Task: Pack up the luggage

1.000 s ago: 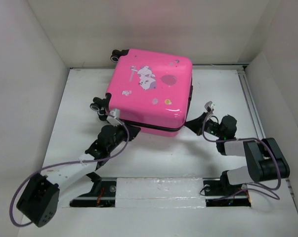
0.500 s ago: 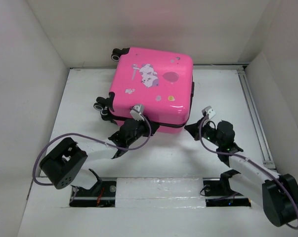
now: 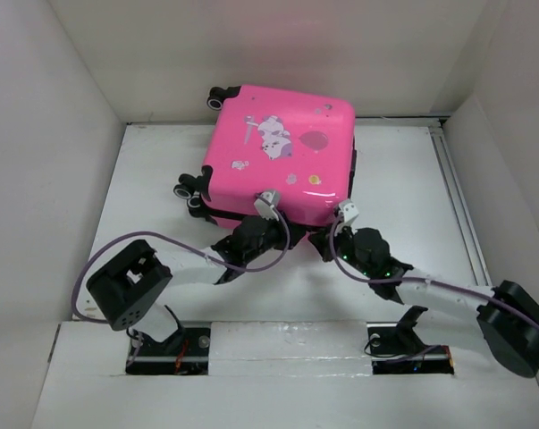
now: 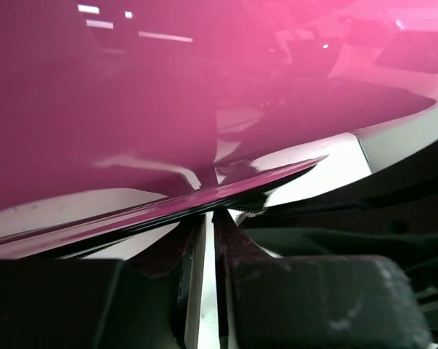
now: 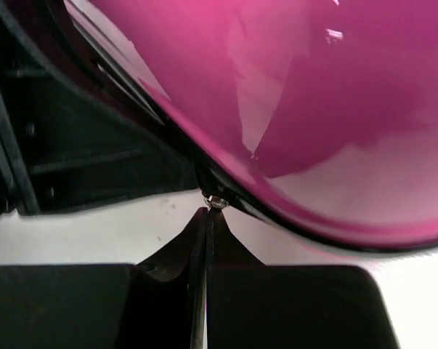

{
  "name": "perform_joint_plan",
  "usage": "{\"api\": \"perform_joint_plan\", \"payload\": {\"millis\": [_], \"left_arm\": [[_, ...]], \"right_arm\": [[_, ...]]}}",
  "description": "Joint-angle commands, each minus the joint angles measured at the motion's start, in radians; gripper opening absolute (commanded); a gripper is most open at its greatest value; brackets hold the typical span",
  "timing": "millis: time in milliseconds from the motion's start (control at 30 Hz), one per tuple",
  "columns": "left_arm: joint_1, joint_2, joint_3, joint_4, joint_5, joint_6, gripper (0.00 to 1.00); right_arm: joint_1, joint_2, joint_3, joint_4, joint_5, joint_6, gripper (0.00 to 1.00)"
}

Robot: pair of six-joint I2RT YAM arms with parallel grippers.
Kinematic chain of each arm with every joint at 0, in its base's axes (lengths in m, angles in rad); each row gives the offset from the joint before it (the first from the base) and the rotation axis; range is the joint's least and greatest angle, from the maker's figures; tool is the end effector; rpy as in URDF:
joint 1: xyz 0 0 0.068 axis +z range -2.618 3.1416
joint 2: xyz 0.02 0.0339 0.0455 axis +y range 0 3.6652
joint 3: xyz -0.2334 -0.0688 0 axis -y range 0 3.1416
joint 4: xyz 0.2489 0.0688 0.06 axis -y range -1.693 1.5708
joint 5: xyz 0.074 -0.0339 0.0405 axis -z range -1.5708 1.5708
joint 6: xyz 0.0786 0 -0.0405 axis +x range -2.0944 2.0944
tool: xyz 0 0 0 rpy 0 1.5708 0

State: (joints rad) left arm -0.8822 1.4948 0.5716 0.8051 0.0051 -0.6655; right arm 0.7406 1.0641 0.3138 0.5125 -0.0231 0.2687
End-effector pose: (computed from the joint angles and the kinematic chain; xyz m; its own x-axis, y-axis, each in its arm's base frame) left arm 0.2233 -0.2719 0.1659 -0.5376 -0.3184 -0.7808 0.5637 0.5529 -0.6136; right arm 0.2040 0.1889 0.1558 -0.3511 0.0386 -0.9355 -0.6202 0.7390 0.2633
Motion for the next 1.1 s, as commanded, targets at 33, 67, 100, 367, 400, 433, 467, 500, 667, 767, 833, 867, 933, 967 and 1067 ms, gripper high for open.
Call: {"api": "perform_joint_plan", "payload": {"millis": [33,67,100,367,400,433,467,500,667,767,833,867,933,967,1067], "left_arm": [[0.005,-0.117,0.018,0.022,0.027,0.003,0.1],[0.005,-0.149,0.004,-0.004,0.027,0.026,0.18],[0.005,-0.184,-0.006,-0.033,0.018,0.035,0.22],[0.031,-0.674,-0.092,-0.399,-0.319,0.02,0.92],[0.048,-0.691,-0.076,-0.455,-0.383,-0.015,1.0],[0.073,-0.691,-0.056,-0.505,-0.434,-0.057,1.0],[0.109,-0.691,-0.038,-0.541,-0.462,-0.113,1.0],[0.199,-0.665,-0.006,-0.582,-0.48,-0.138,1.0],[0.619,-0.55,-0.027,-0.465,-0.194,-0.314,1.0],[0.788,-0.539,-0.105,-0.354,-0.117,-0.402,1.0],[0.818,-0.539,-0.115,-0.345,-0.126,-0.411,1.0],[0.841,-0.53,-0.115,-0.345,-0.135,-0.411,1.0],[0.862,-0.53,-0.115,-0.321,-0.149,-0.425,1.0],[0.871,-0.519,-0.125,-0.281,-0.149,-0.425,1.0],[0.871,-0.461,-0.035,-0.299,-0.166,-0.405,1.0]], "right_arm": [[0.105,0.135,0.057,0.196,-0.017,0.099,0.0],[0.114,0.157,0.085,0.207,-0.017,0.099,0.0],[0.114,0.175,0.094,0.207,-0.008,0.099,0.0],[0.132,0.206,0.094,0.245,-0.006,0.099,0.0],[0.132,0.206,0.094,0.245,-0.02,0.09,0.0],[0.132,0.206,0.094,0.245,-0.02,0.09,0.0],[0.132,0.206,0.094,0.245,-0.02,0.09,0.0],[0.132,0.206,0.094,0.256,-0.041,0.09,0.0],[0.132,0.247,0.13,0.256,-0.107,0.069,0.0],[0.141,0.205,0.119,0.209,-0.118,0.041,0.0],[0.141,0.172,0.119,0.167,-0.118,0.017,0.0],[0.141,0.172,0.119,0.141,-0.118,0.017,0.0],[0.141,0.162,0.119,0.132,-0.129,0.006,0.0],[0.141,0.152,0.11,0.132,-0.138,0.006,0.0],[0.141,0.152,0.11,0.11,-0.147,0.006,0.0]]}}
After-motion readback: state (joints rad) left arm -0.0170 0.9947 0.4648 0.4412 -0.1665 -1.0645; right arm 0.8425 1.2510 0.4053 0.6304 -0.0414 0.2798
